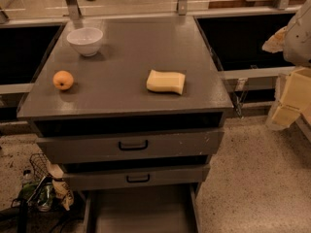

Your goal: Place sponge into bottom drawer

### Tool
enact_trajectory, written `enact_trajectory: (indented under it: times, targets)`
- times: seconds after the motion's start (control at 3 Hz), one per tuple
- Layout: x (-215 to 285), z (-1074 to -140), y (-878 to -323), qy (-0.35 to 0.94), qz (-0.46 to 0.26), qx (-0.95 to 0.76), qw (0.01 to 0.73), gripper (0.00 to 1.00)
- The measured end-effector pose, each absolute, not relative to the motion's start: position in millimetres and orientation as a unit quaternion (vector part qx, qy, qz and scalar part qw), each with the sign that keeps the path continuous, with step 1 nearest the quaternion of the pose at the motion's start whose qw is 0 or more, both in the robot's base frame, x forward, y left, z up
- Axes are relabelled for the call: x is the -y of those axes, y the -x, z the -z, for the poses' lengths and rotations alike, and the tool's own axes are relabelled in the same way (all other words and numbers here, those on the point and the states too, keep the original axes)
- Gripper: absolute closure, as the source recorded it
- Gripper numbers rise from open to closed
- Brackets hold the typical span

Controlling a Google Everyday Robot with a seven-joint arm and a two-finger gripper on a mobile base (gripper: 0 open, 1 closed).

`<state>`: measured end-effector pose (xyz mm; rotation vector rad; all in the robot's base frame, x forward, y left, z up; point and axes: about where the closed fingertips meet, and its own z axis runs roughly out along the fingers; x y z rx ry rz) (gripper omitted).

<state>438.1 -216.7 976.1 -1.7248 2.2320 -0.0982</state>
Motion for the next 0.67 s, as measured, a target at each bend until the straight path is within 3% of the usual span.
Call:
enact_trajectory:
  times: [0.67]
  targets:
    - [220.1,-969.2,-459.4,0.605,0.020,-0.781,0.157,0.00]
